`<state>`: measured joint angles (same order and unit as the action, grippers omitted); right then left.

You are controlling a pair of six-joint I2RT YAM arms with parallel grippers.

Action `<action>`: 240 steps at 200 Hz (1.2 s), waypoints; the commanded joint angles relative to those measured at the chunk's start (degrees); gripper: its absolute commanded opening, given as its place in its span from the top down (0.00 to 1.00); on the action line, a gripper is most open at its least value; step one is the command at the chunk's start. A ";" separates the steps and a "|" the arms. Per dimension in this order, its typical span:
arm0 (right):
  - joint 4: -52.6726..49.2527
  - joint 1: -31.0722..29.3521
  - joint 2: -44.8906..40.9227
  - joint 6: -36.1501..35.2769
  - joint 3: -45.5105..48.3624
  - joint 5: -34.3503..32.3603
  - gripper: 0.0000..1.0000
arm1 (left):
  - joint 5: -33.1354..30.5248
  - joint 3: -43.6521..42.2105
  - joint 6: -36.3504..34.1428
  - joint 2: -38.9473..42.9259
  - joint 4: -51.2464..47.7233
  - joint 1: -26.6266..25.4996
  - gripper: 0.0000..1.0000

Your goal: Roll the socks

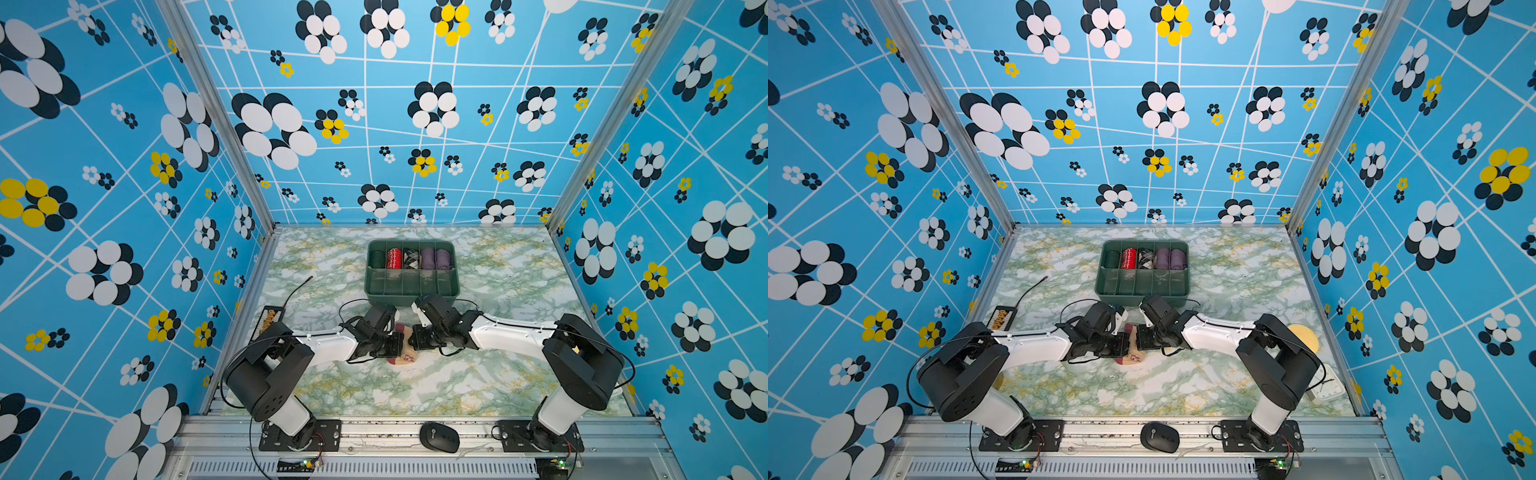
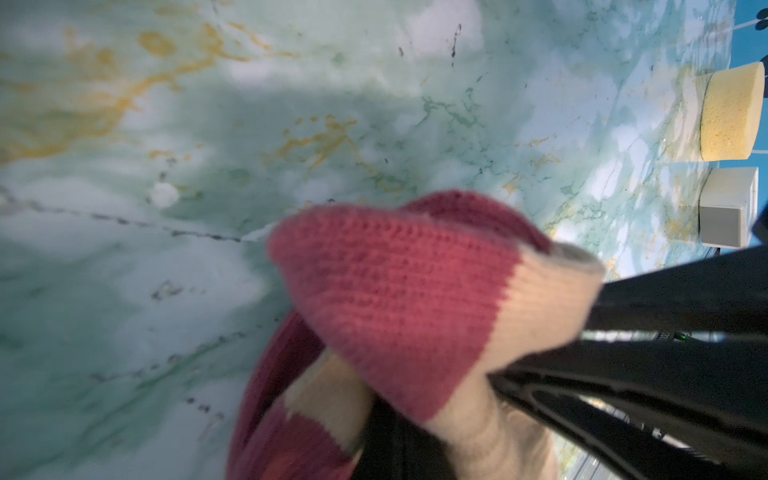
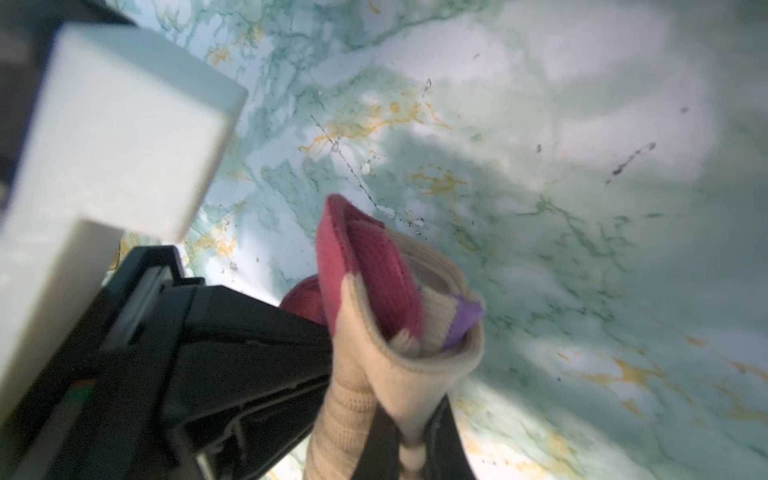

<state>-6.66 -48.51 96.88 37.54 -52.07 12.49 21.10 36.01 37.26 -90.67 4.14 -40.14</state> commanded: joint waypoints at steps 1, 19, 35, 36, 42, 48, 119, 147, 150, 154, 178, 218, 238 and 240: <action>-2.54 -3.14 2.94 -1.96 -0.30 0.17 1.00 | -1.79 -1.86 -1.28 -3.94 -3.62 -0.65 1.00; -4.53 -3.51 3.05 -2.80 -0.99 -1.08 1.00 | -2.53 -1.96 -1.64 -2.25 -5.19 -0.05 1.00; -5.38 -3.51 3.14 -3.09 -1.19 -1.65 1.00 | -3.32 -2.09 -2.09 -0.28 -6.99 0.82 0.97; -5.38 -3.51 3.14 -3.09 -1.19 -1.65 1.00 | -3.32 -2.13 -2.14 -0.11 -7.10 0.88 0.96; -5.55 -3.51 3.18 -3.09 -1.19 -1.75 1.00 | -3.64 -2.10 -2.37 0.76 -7.86 1.18 0.96; -5.65 -3.54 3.23 -3.11 -1.21 -1.80 1.00 | -3.93 -2.08 -2.68 1.60 -8.64 1.44 0.95; -7.25 -3.78 3.31 -3.52 -2.13 -3.21 1.00 | -5.96 -1.27 -4.56 8.03 -13.72 3.97 0.92; -8.28 -3.96 3.36 -3.92 -2.64 -4.02 1.00 | -5.99 -1.38 -4.25 9.03 -13.76 4.19 0.92; -8.28 -4.00 3.40 -3.96 -2.59 -4.05 1.00 | -5.92 -1.49 -4.15 9.33 -13.57 4.19 0.92; -8.37 -4.04 3.40 -3.96 -2.74 -4.01 1.00 | -5.71 -1.64 -3.97 9.83 -13.41 4.19 0.92; -8.56 -4.13 3.49 -3.97 -2.94 -4.09 1.00 | -4.60 -2.43 -2.37 13.92 -11.69 4.13 0.93; -8.57 -4.31 3.80 -3.70 -3.65 -3.99 1.00 | -3.12 -2.41 -0.45 19.10 -10.46 3.44 0.95; -8.63 -4.44 4.10 -3.55 -4.14 -4.05 1.00 | -2.69 -2.31 0.35 18.66 -9.10 2.27 0.96; -8.66 -4.43 4.10 -3.53 -4.21 -4.05 1.00 | -2.72 -2.27 0.43 18.57 -9.01 2.15 0.97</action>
<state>-10.15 -52.12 98.74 34.89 -55.79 9.50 17.19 34.11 36.14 -71.85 -6.42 -36.82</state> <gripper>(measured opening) 0.079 0.053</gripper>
